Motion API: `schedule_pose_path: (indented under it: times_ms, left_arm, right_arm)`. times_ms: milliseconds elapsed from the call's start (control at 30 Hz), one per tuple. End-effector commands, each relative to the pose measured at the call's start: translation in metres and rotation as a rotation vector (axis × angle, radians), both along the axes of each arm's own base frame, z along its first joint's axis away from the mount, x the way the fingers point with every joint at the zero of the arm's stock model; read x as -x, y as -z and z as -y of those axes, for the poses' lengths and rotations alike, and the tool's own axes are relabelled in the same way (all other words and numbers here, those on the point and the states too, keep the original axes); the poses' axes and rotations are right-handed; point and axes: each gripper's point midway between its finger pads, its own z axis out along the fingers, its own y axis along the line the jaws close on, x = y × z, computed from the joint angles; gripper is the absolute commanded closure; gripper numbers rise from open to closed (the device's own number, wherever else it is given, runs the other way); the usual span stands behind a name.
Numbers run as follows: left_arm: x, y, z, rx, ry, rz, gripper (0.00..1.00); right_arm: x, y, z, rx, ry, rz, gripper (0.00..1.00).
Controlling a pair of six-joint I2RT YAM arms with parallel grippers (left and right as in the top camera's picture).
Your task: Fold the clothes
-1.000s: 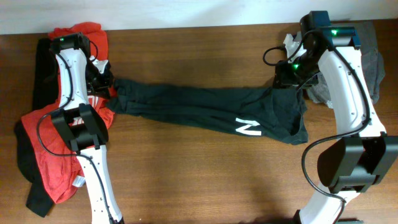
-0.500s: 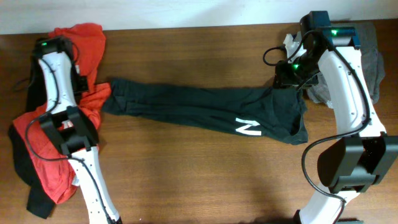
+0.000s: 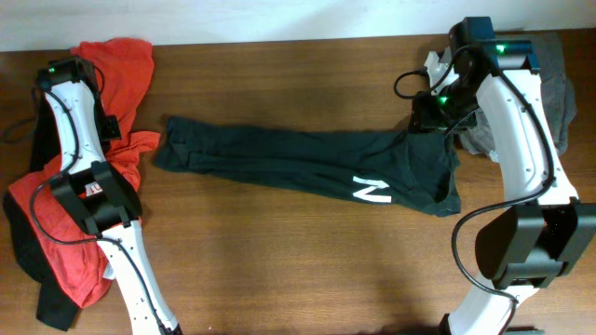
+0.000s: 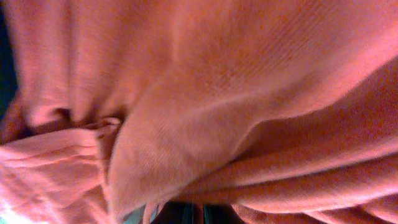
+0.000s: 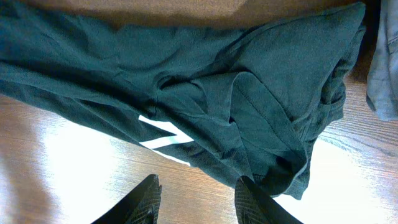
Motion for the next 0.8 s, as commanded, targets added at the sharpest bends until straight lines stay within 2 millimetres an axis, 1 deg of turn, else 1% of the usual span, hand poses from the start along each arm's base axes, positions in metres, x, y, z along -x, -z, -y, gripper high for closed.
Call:
schedule_pose_path:
  times_ms: [0,33,67,133,167,200,233,267,300,333,400,533,700,767]
  left_arm:
    - [-0.015,-0.035,-0.015,-0.076,-0.056,0.123,0.85]
    - [-0.02,-0.049,-0.015,-0.076,-0.057,0.168,0.82]
    - [-0.026,-0.062,-0.012,-0.065,-0.055,0.218,0.76]
    - [-0.038,-0.088,0.0,-0.013,-0.045,0.326,0.49]
    - [-0.044,-0.1,0.007,0.019,-0.036,0.377,0.43]
    - [-0.053,-0.116,0.022,0.09,-0.011,0.449,0.4]
    - [-0.06,-0.123,0.036,0.154,0.045,0.485,0.39]
    - [-0.065,-0.13,0.049,0.21,0.111,0.511,0.39]
    - [-0.069,-0.132,0.063,0.266,0.177,0.526,0.39]
    - [-0.073,-0.134,0.082,0.337,0.257,0.542,0.38]
    - [-0.075,-0.127,0.106,0.406,0.368,0.527,0.38]
    - [-0.067,-0.104,0.136,0.462,0.483,0.421,0.37]
    - [-0.06,-0.069,0.168,0.521,0.561,0.303,0.37]
    - [-0.055,-0.052,0.177,0.535,0.583,0.252,0.38]
  right_arm:
    - [0.003,0.0,-0.002,-0.006,0.002,-0.008,0.56]
    - [0.003,0.0,-0.002,-0.006,0.002,-0.009,0.56]
    - [0.003,0.0,-0.002,-0.006,0.002,-0.009,0.56]
    - [0.003,0.0,-0.002,-0.006,0.002,-0.009,0.56]
    - [0.003,0.0,-0.002,-0.006,0.002,-0.009,0.56]
    - [0.003,0.0,-0.002,-0.006,0.002,-0.008,0.56]
    - [0.003,0.0,-0.001,-0.006,0.002,-0.008,0.56]
    - [0.003,0.0,-0.001,-0.006,0.002,-0.008,0.56]
    - [0.003,0.0,-0.001,-0.006,0.002,-0.008,0.56]
    - [0.003,0.0,-0.001,-0.006,0.002,-0.008,0.56]
    - [0.003,0.0,-0.001,-0.006,0.001,-0.007,0.56]
    - [0.002,0.0,-0.001,-0.006,0.001,-0.005,0.56]
    - [0.002,0.0,-0.001,-0.006,0.001,-0.004,0.55]
    - [0.002,0.0,-0.001,-0.005,0.002,-0.005,0.55]
